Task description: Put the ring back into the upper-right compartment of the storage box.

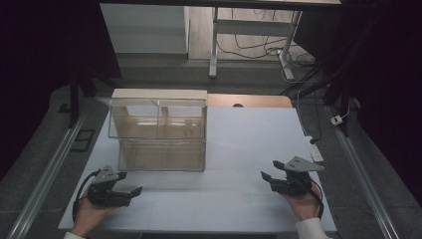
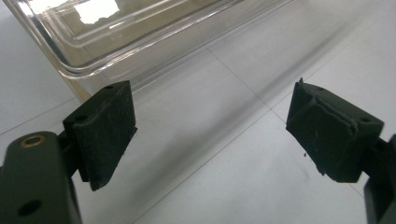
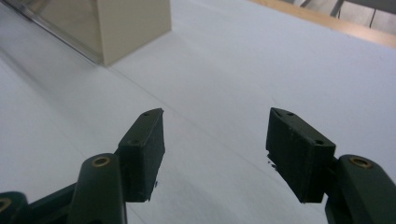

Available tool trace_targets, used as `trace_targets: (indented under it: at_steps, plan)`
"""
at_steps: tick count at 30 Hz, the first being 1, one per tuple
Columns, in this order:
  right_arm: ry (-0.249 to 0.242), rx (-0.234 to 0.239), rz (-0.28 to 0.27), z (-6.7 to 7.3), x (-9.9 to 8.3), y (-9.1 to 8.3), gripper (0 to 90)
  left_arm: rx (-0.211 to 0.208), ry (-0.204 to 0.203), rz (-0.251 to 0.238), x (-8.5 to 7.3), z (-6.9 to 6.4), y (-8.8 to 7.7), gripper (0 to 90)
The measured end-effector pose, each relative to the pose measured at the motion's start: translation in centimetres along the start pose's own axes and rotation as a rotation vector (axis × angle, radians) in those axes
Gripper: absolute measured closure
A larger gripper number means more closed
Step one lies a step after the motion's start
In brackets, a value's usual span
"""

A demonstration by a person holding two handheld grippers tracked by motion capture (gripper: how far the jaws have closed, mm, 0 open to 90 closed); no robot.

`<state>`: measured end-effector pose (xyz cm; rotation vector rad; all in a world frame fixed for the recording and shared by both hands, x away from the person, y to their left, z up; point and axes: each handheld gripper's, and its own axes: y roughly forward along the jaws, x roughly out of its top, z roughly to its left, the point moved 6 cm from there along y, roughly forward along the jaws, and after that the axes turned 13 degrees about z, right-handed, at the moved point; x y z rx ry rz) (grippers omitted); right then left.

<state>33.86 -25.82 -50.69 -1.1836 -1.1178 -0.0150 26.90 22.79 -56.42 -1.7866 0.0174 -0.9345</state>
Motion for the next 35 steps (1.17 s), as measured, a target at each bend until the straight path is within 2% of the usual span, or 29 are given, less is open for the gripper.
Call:
trace_targets:
  at_steps: [10,35]
  plan:
    - [-0.033,-0.007,0.077,-0.8,-2.8,0.9,36.5,0.002,0.003,-0.005,0.0,0.0,-0.1,15.7]
    - [-0.047,-0.003,0.055,-0.6,-2.6,0.4,36.3,0.009,0.001,-0.011,0.0,0.1,-0.1,15.6]
